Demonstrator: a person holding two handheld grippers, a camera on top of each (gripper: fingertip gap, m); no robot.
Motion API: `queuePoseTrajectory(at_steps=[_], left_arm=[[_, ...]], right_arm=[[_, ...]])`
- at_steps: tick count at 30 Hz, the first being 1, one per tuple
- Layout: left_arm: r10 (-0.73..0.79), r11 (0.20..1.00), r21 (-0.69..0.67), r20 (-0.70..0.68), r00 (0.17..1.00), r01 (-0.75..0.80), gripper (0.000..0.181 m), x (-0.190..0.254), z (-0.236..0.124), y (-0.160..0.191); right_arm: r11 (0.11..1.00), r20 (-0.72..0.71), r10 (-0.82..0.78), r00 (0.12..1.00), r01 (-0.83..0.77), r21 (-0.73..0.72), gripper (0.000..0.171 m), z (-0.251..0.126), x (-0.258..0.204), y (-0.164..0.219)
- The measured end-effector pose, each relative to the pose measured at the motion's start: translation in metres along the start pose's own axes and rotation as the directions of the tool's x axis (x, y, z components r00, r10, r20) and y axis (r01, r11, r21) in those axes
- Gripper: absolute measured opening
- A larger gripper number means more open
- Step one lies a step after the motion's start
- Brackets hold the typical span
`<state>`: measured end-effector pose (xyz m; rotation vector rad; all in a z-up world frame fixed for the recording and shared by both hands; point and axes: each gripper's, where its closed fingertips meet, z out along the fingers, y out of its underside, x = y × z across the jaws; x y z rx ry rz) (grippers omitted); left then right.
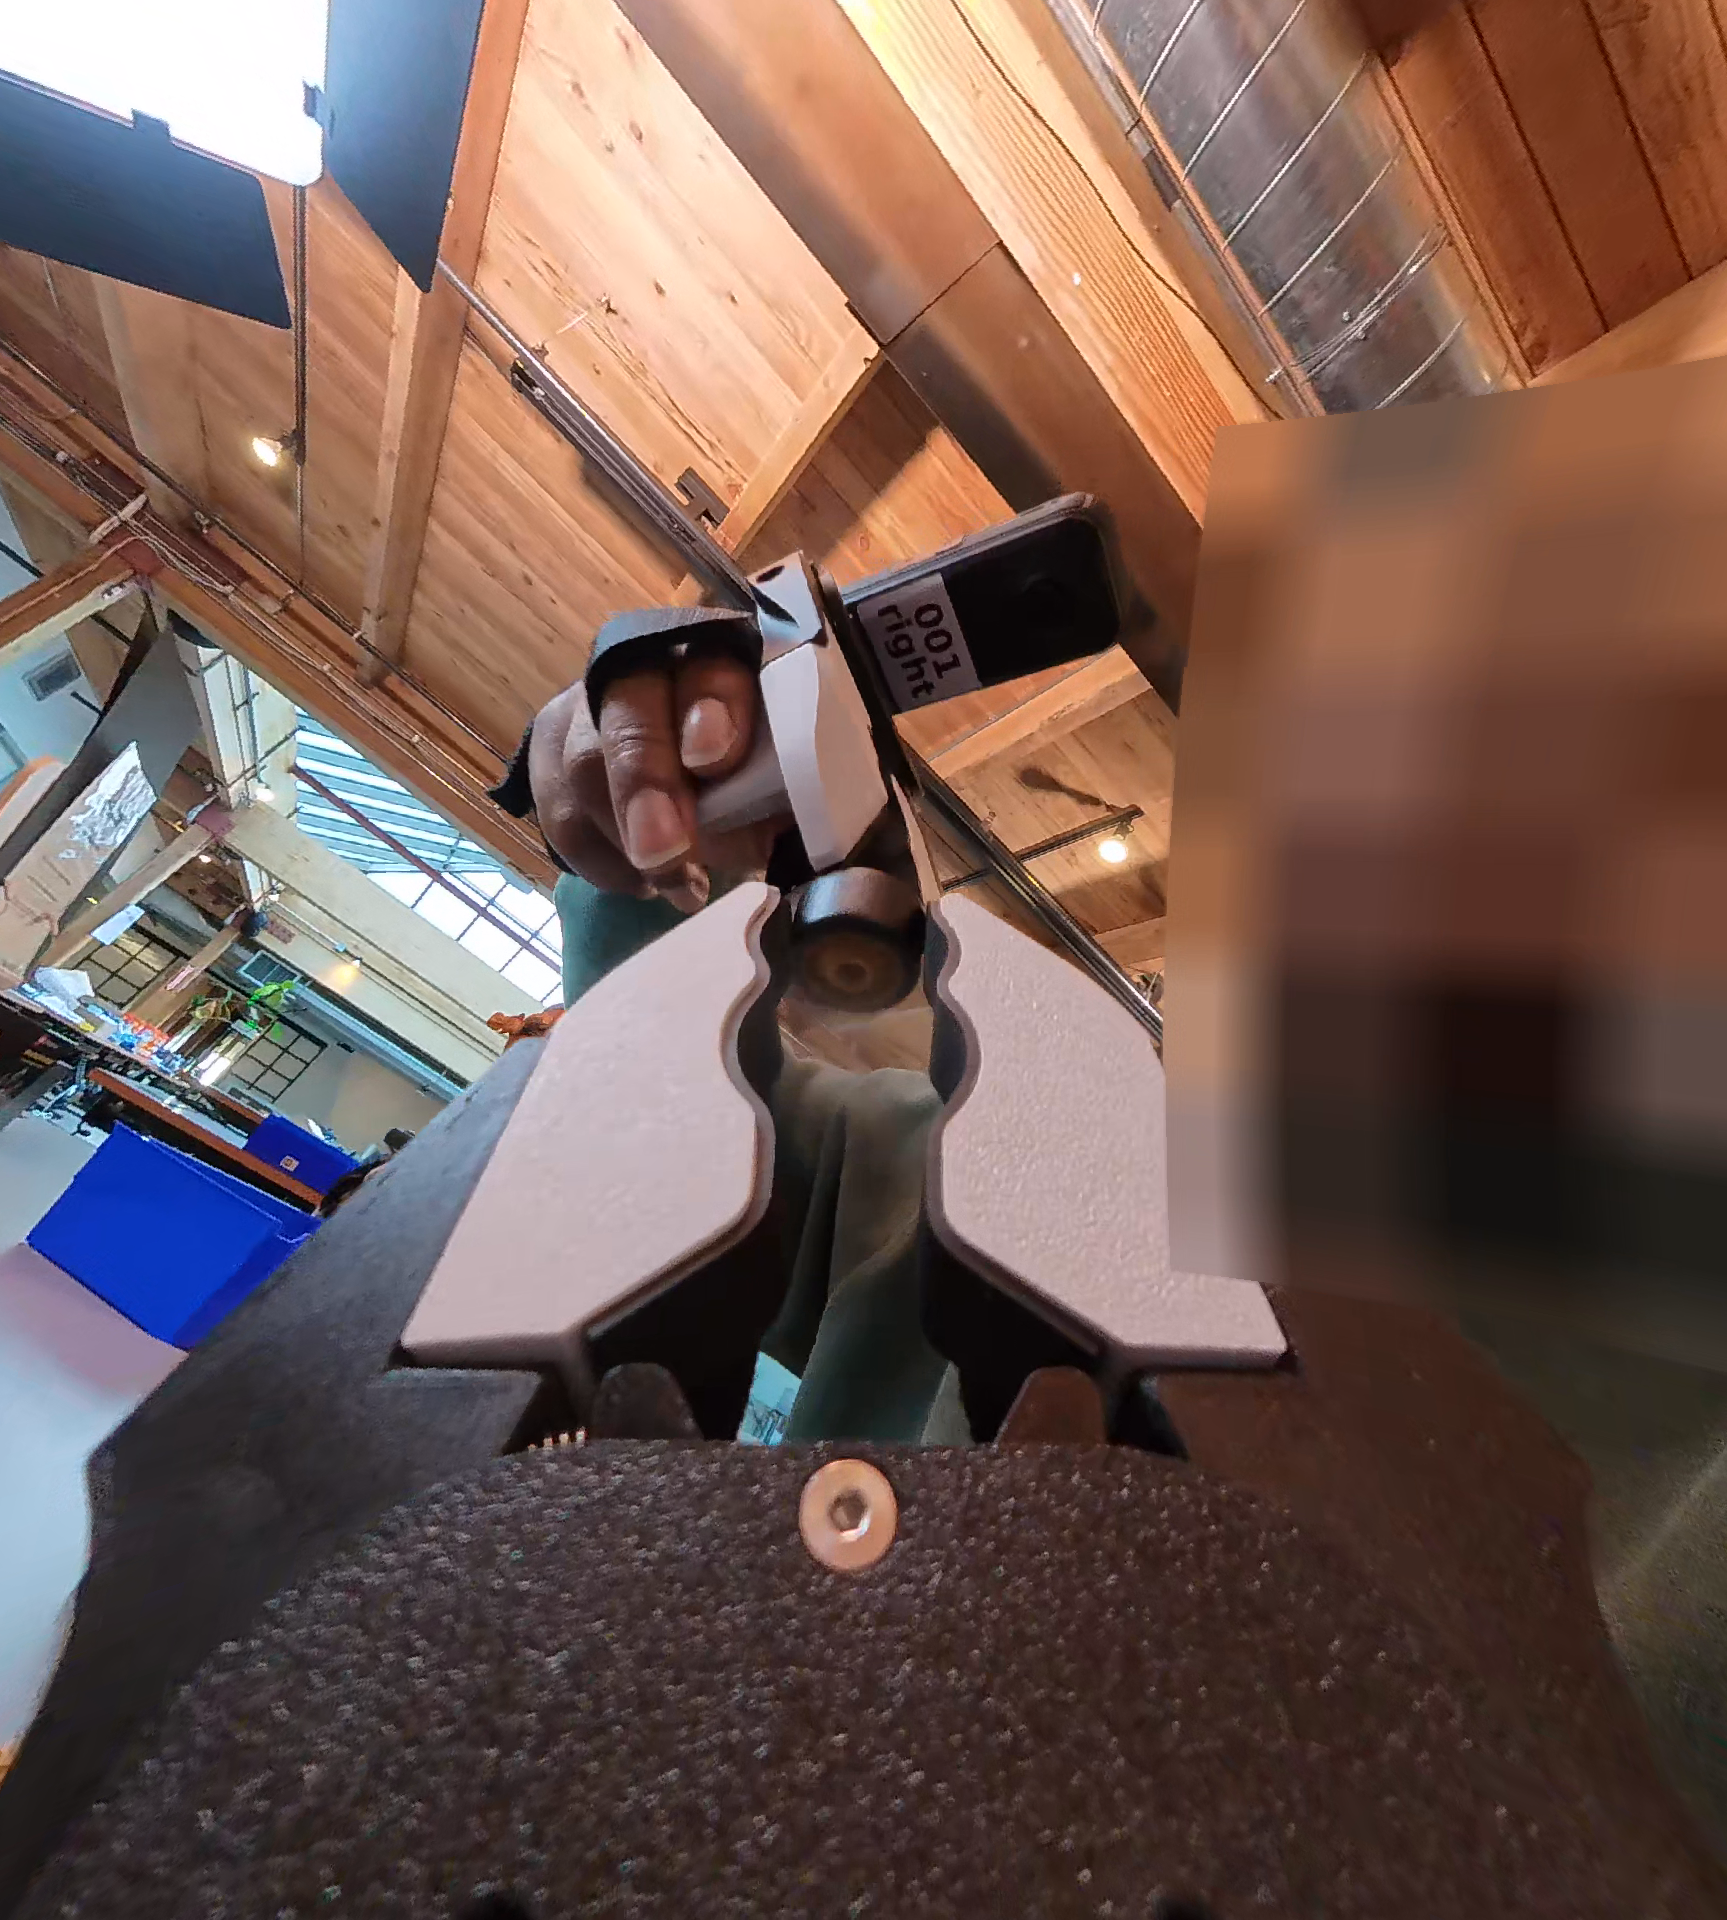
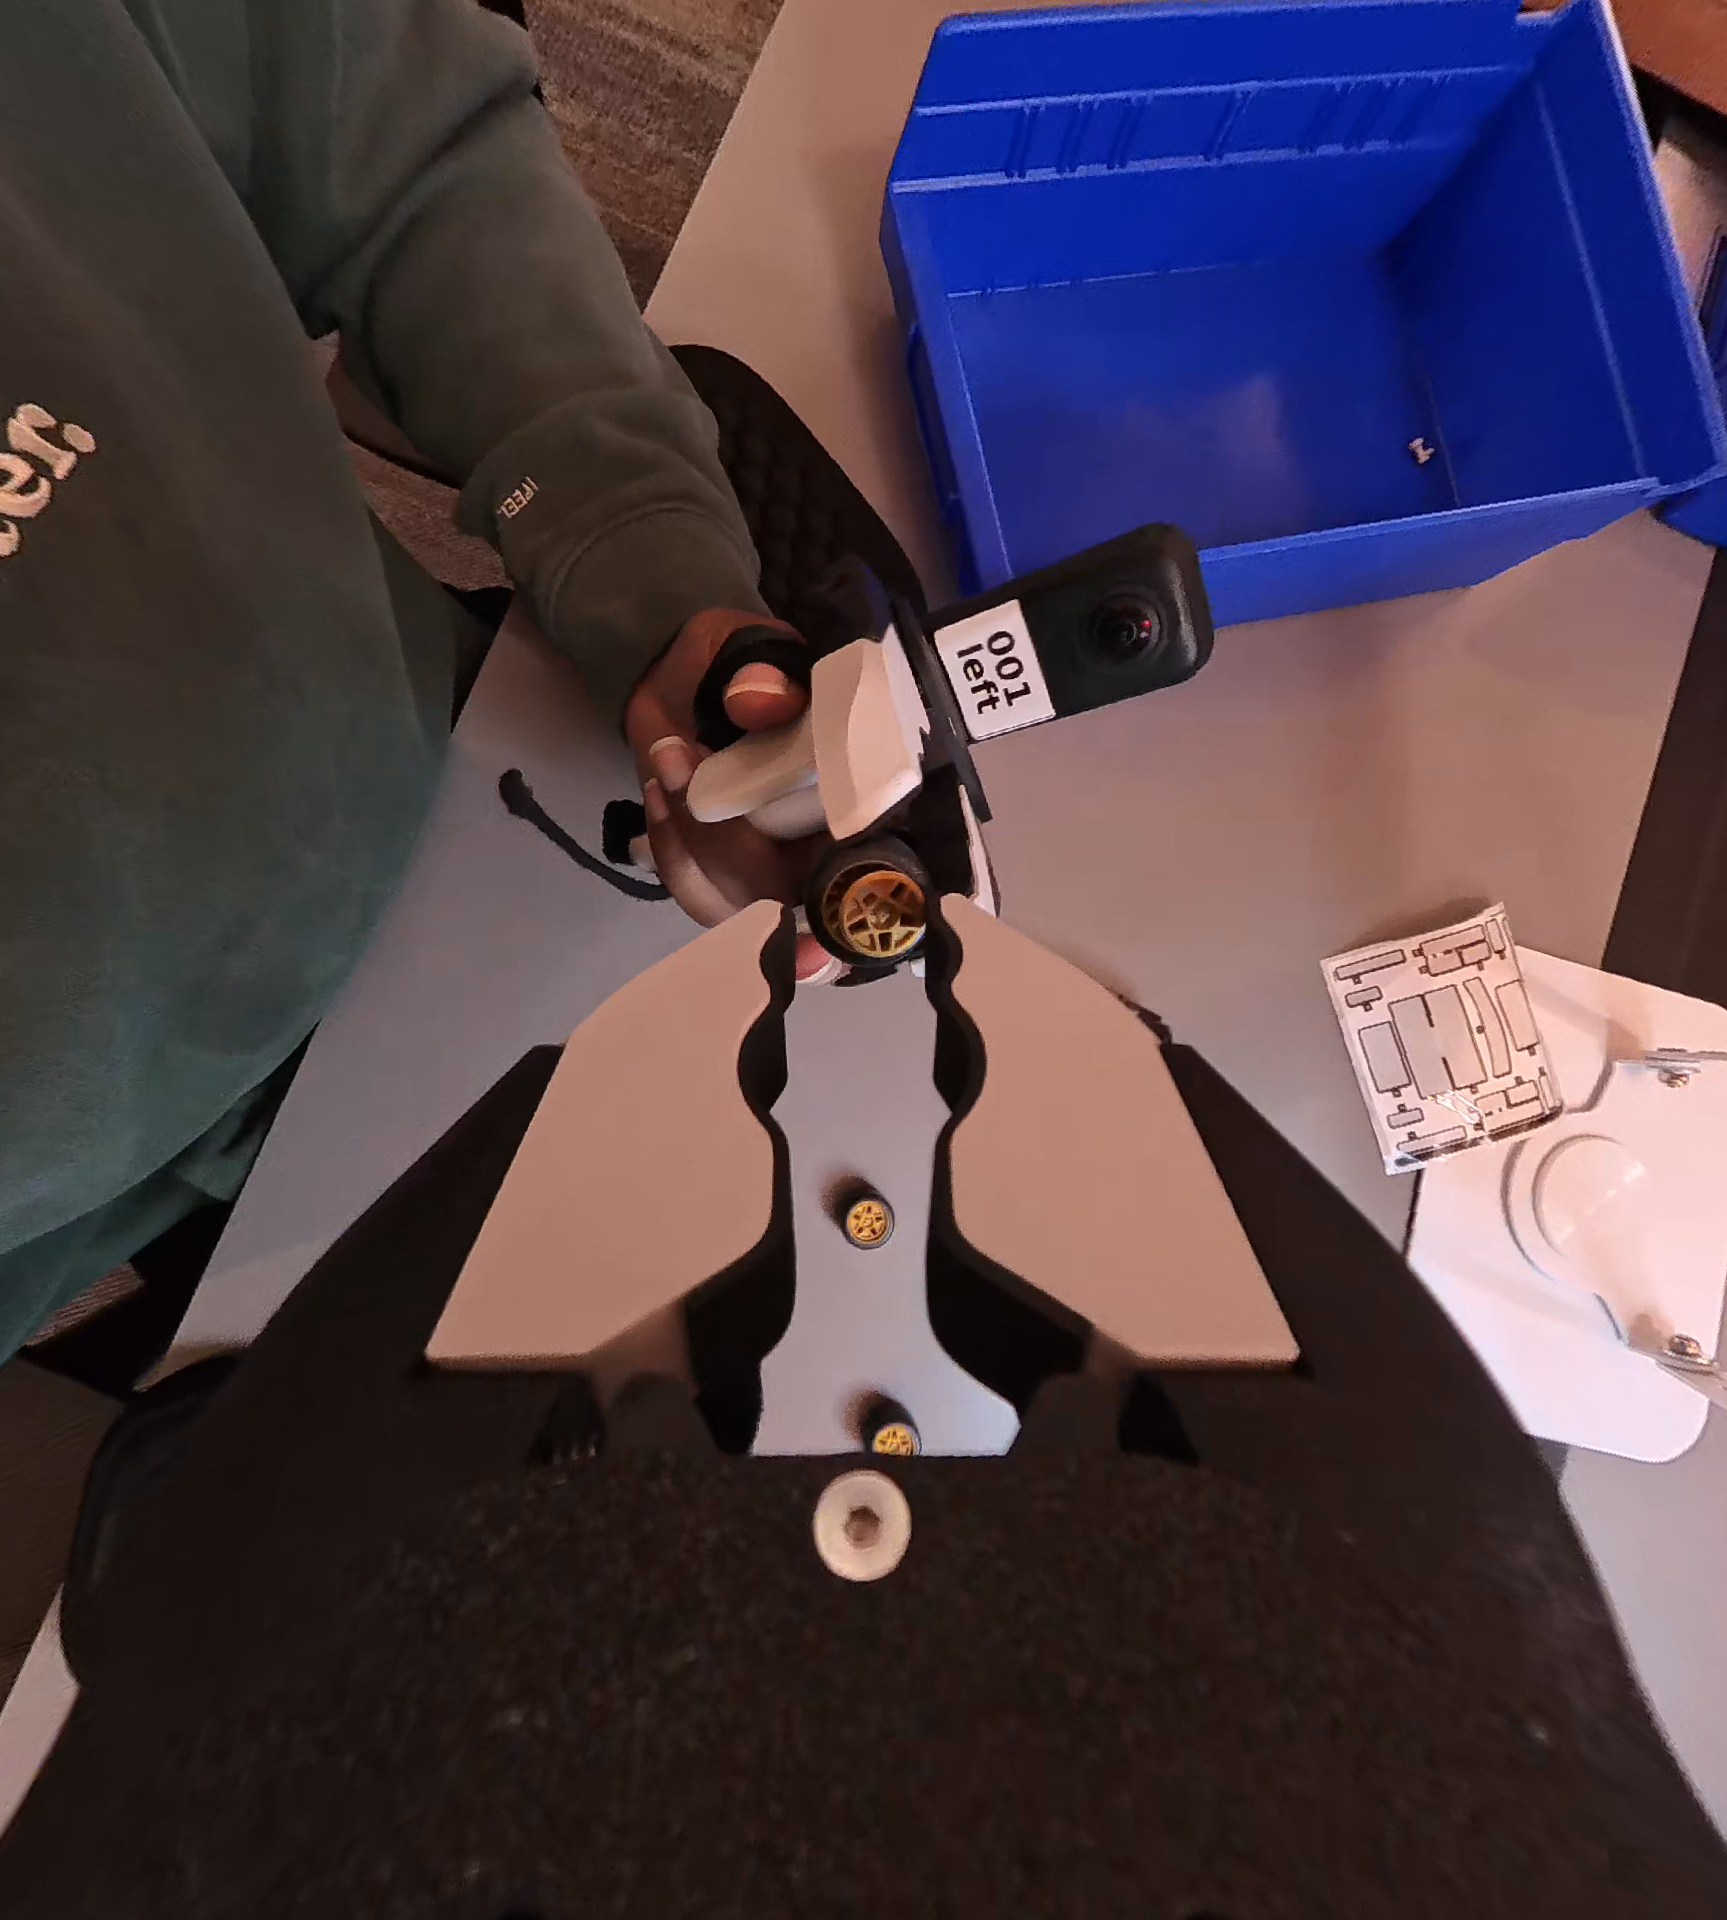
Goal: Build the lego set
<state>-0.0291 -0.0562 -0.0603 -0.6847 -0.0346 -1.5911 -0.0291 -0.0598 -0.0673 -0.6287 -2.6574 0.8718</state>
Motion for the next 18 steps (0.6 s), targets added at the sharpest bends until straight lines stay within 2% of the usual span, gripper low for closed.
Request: queuePoseTrajectory(at_steps=[11,18], left_arm=[[0.006,1.000,0.021,-0.014,1.000,-0.006,0.025,0.0033,0.0002,-0.0041],[0.016,1.000,0.022,-0.025,1.000,-0.016,0.025,0.0065,0.0003,-0.0058]], right_arm=[[0.999,-0.057,-0.027,0.998,0.030,0.044,0.025,-0.0012,0.0023,-0.0048],[0.992,-0.060,-0.017,0.998,0.024,0.125,0.026,-0.0033,-0.0040,-0.0093]])
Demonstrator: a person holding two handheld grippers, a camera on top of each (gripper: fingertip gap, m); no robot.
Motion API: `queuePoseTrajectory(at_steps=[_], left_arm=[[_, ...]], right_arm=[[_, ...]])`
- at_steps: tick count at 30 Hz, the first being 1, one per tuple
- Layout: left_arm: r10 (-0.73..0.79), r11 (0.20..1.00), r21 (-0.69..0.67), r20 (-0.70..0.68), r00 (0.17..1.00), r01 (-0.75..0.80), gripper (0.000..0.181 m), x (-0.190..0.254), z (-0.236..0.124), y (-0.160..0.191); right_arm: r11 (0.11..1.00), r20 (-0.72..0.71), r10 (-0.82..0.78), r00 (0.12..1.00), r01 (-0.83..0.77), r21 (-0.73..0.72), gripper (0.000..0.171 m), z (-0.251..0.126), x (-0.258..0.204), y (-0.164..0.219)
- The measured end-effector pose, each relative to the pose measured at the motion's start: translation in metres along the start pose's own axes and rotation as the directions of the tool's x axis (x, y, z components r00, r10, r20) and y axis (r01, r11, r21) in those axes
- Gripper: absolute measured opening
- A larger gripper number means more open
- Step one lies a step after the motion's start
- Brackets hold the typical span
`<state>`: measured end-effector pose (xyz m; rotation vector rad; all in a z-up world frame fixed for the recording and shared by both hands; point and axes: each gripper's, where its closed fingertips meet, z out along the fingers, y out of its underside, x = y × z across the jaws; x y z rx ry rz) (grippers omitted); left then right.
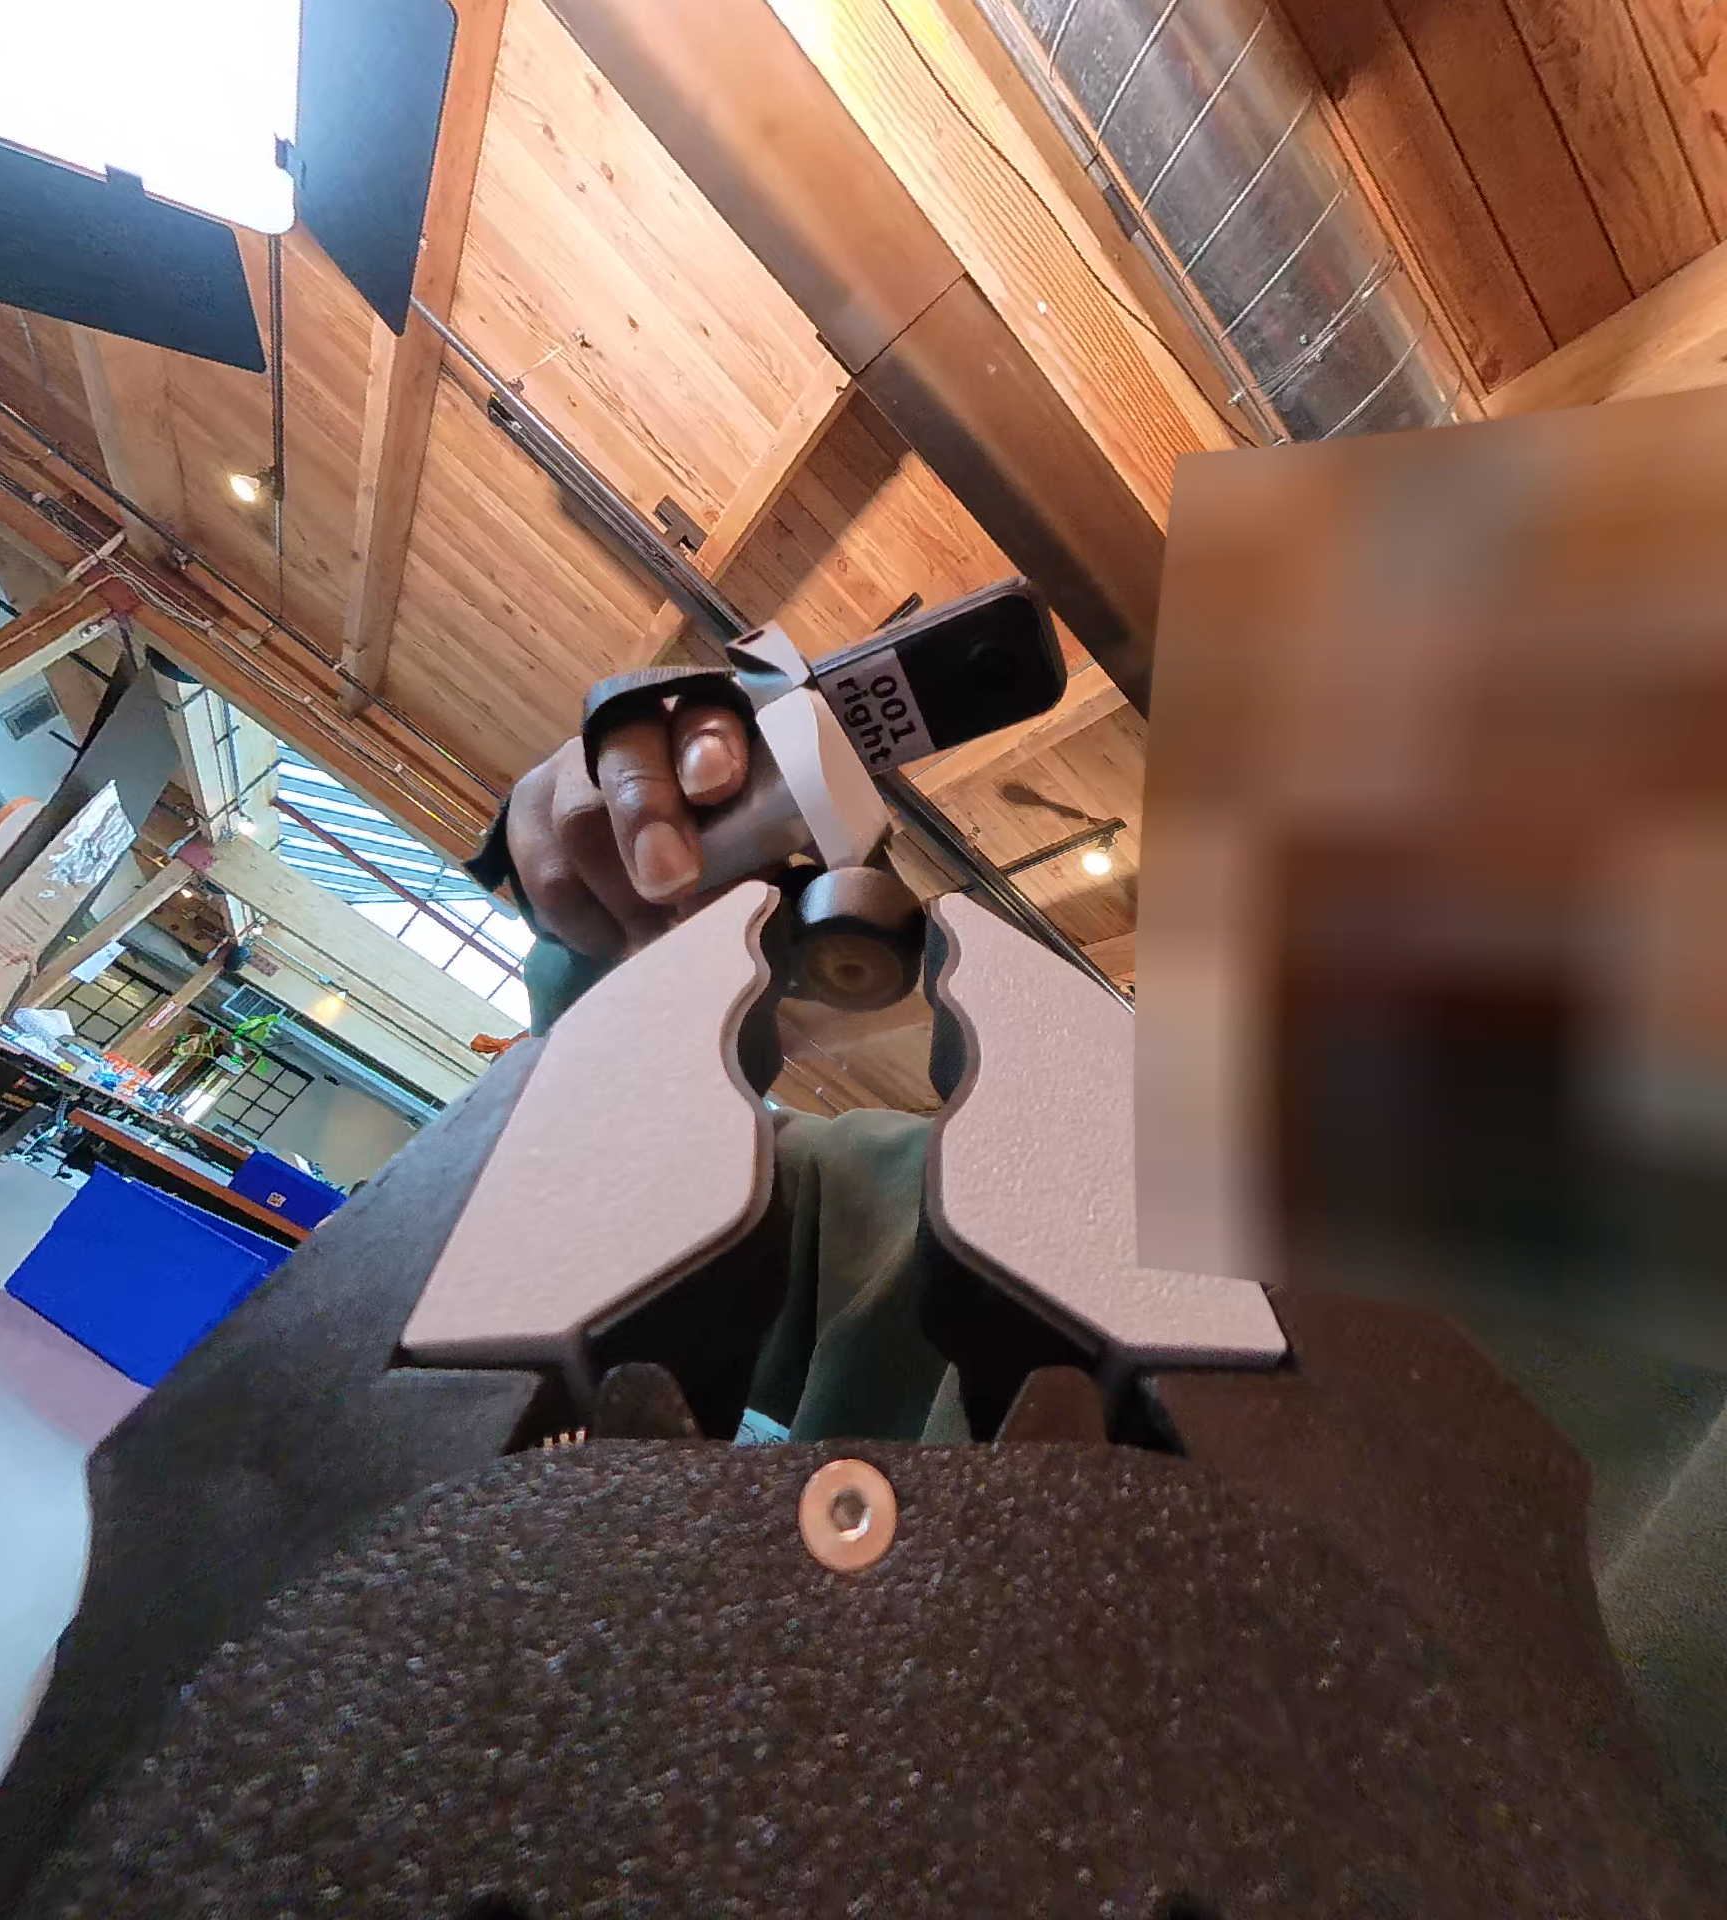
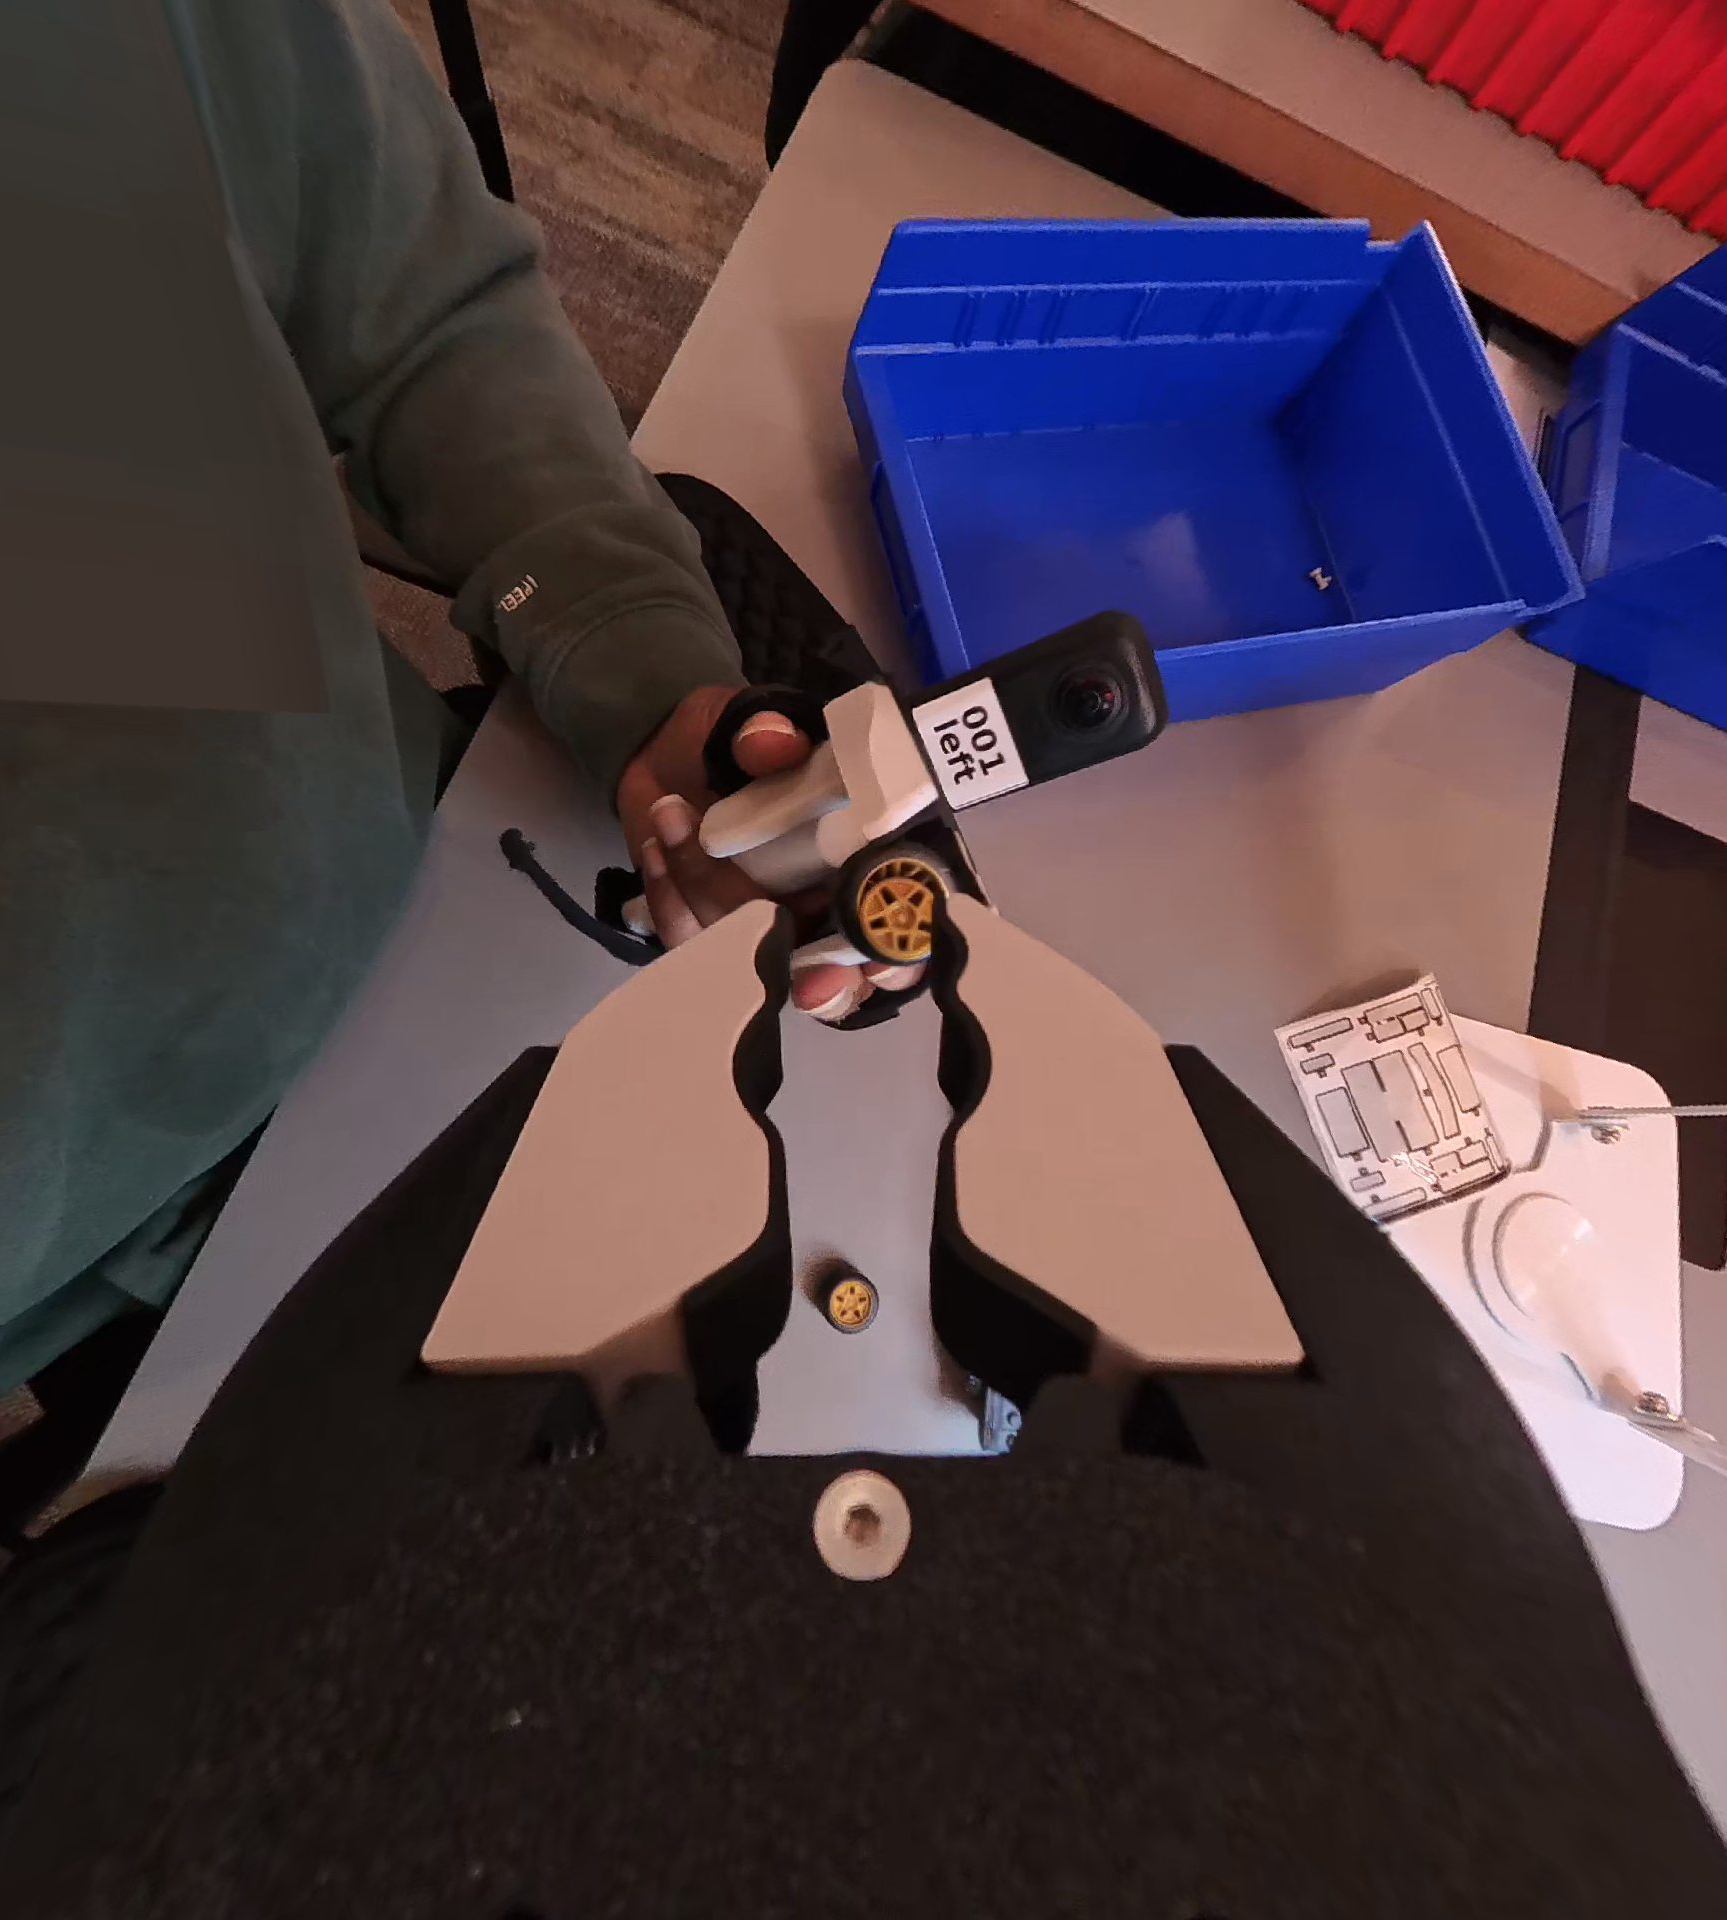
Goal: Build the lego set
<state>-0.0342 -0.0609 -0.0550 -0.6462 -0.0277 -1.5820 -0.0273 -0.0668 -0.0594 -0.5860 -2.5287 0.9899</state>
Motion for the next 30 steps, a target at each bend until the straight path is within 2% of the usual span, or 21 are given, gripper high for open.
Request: queuePoseTrajectory(at_steps=[4,8,12,17,30], left_arm=[[-0.006,1.000,-0.002,-0.003,1.000,0.006,0.025,0.000,0.000,0.001],[-0.002,1.000,0.010,-0.006,1.000,0.002,0.025,0.001,0.000,-0.002],[0.019,1.000,0.021,0.004,1.000,-0.019,0.025,0.003,-0.001,-0.006],[0.034,0.999,0.028,0.027,0.999,-0.034,0.024,0.000,-0.003,-0.007],[0.048,0.998,0.025,0.057,0.997,-0.049,0.024,-0.004,-0.004,-0.006]], right_arm=[[0.999,-0.016,0.002,1.000,-0.001,0.036,0.026,0.002,-0.001,-0.001],[0.988,-0.096,0.001,0.995,0.014,0.153,0.026,-0.009,0.005,-0.012],[0.973,-0.317,-0.115,0.941,0.172,0.157,0.021,-0.009,0.007,-0.001],[0.930,-0.510,-0.129,0.850,0.282,0.235,0.021,-0.004,0.006,-0.005],[0.926,-0.560,-0.099,0.823,0.281,0.250,0.019,0.011,0.008,0.003]])
